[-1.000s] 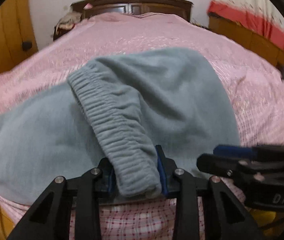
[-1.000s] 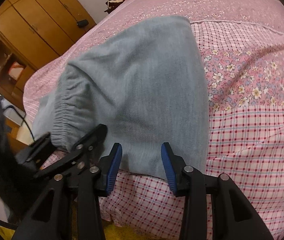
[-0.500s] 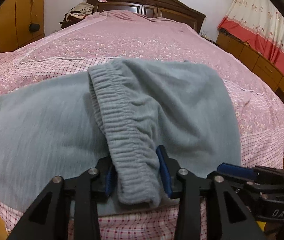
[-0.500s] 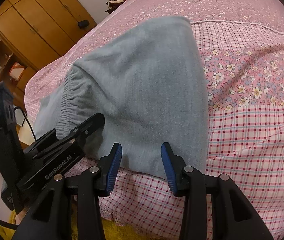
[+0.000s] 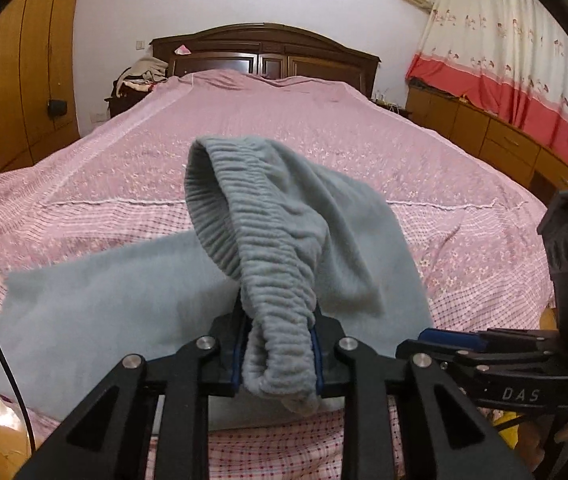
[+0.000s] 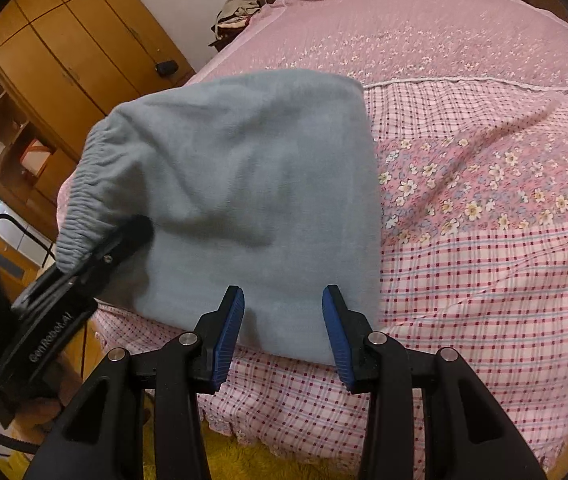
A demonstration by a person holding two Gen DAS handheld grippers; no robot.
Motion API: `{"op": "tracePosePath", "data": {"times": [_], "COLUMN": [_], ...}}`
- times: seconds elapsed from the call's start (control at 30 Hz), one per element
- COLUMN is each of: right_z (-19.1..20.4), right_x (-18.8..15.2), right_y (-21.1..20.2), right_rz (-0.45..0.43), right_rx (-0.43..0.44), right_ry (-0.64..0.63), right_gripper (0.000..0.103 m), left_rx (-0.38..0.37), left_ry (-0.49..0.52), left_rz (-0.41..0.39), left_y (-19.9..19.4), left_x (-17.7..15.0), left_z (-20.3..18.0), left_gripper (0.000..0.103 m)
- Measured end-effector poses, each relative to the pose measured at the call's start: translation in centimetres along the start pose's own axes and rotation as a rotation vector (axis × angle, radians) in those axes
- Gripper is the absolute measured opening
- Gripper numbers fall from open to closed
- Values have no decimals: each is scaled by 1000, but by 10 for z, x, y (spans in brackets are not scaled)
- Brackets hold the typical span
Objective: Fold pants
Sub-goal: 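Lift the waistband upward with the left tool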
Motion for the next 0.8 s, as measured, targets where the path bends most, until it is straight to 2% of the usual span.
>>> {"op": "tracePosePath", "data": {"times": [0.2,0.43,0.8], "right_z": [-6,-17,4], "right_x": [-1,-3,-9], "right_y": [-14,-25,-19], "right_rz": [-21,-29,-23], "right_rx": [4,-9,-17], "right_ry": [-10,7,-9], "right_gripper": [42,42,42], "left_rx": [50,107,148], "left_ry": [-15,-70,-69], "left_rz": [-6,12,-25], "left_y": [-13,-26,-52], "left_x": [0,-4,6], "left_z": [16,55,75], "left_gripper": [25,25,25]}}
Point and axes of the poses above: each gripper's, at about its wrist camera, not at the fingertips, and y roughly the way its jaws point, z to its left, x to its top, the point moved 7 cm from there along y, roughly the way its jaws point, and after that the axes turned 13 degrees about y, right-handed, at the moved point
